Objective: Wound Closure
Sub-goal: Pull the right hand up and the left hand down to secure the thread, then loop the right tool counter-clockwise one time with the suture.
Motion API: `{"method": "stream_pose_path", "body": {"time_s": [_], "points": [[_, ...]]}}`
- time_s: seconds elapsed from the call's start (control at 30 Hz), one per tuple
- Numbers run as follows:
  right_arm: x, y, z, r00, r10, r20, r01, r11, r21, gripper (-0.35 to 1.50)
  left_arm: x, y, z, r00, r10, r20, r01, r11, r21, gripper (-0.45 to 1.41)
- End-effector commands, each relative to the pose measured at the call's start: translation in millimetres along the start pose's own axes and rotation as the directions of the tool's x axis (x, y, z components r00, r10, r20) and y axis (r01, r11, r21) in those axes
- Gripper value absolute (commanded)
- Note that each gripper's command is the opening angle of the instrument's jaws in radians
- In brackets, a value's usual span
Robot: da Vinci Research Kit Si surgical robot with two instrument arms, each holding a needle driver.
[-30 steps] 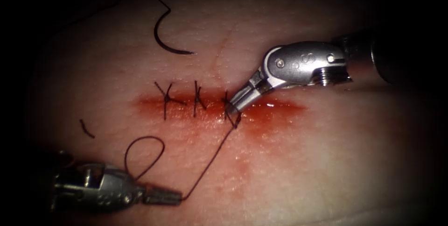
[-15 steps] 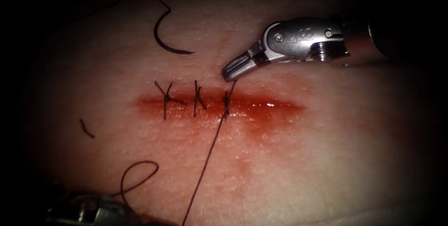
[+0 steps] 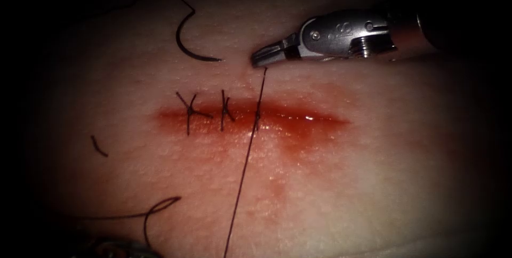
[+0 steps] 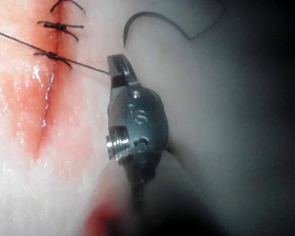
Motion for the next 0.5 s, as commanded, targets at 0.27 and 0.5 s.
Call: {"method": "stream_pose_path", "body": {"time_s": [0.27,0.5], "points": [[-0.7,0.3,-0.5,1.000,-0.001,-0.002,0.001,0.998,-0.055,-0.35,0.2,-0.5,1.0,1.000,0.015,-0.016,-0.015,1.000,-0.016,-0.45],[0.3,-1.6,-0.1,0.984,0.041,-0.173,-0.060,0.993,-0.104,1.06,1.4,-3.7,-1.5,1.000,0.015,-0.027,-0.013,0.998,0.065,-0.45]]}}
